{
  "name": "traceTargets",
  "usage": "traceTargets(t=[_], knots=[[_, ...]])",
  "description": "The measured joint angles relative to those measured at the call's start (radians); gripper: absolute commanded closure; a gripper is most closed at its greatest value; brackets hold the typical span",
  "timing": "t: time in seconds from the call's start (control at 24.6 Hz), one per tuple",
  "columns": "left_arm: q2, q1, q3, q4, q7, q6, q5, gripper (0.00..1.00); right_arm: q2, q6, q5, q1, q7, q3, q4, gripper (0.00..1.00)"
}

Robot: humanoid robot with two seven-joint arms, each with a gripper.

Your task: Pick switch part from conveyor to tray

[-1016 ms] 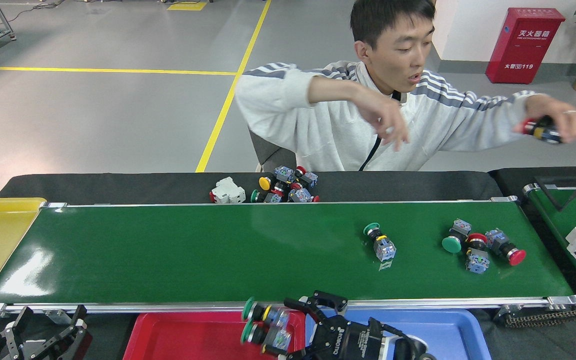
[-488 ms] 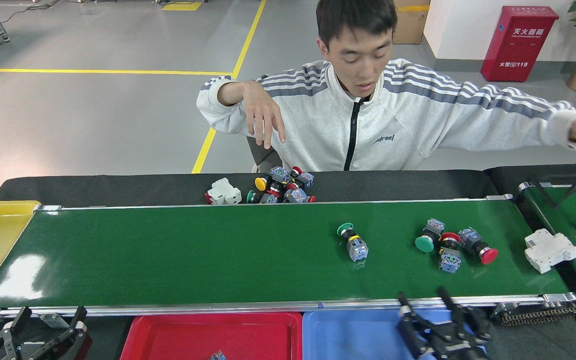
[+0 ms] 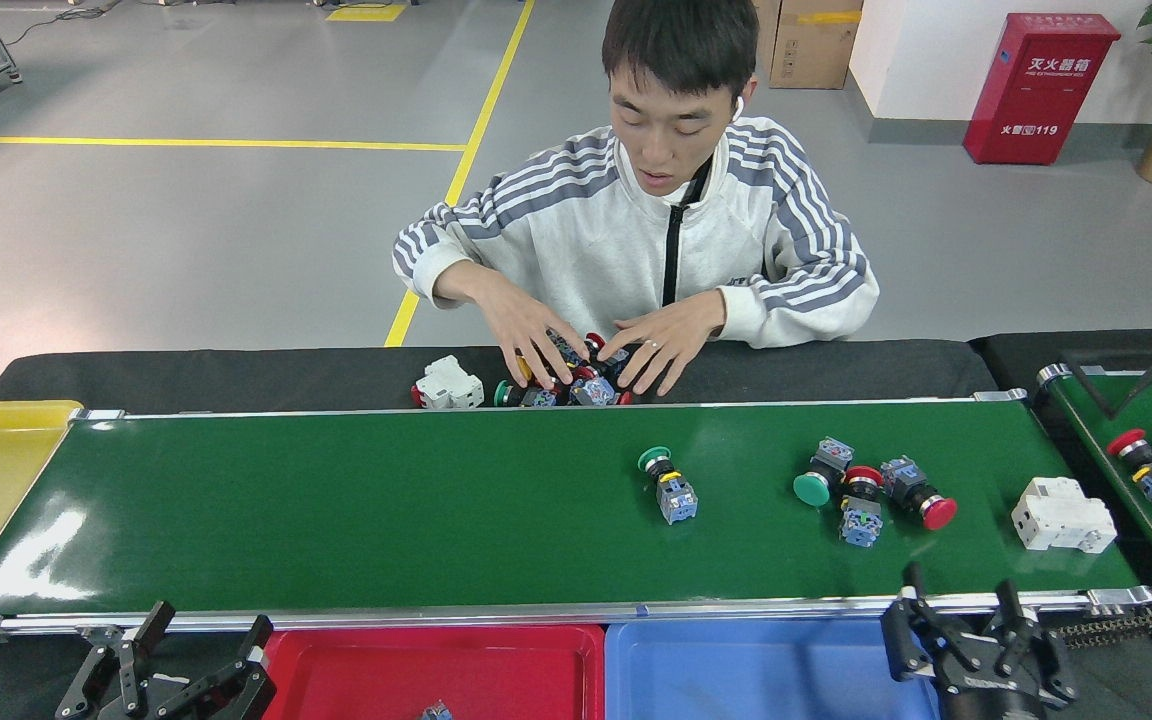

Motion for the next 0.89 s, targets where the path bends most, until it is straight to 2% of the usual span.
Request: traceTargets(t=[0.16,0.49,0.89], knots=[[0.000,-0.001,0.006,0.003,0.000,0.000,0.000,0.00,0.000,0.051,0.009,-0.074,0.022,0.096,0.072,0.05],[0.001,-0.013,0.007,0.022,0.000,0.001,-0.001,0.00,0.000,0.166,0.010,-0.190,0.045,0.281,0.209,0.03],[0.001,-0.025,0.007,0.039,0.000,0.003,-0.001,0.00,0.017,0.221,0.002,-0.379,0.064,0.306,0.433,0.04]])
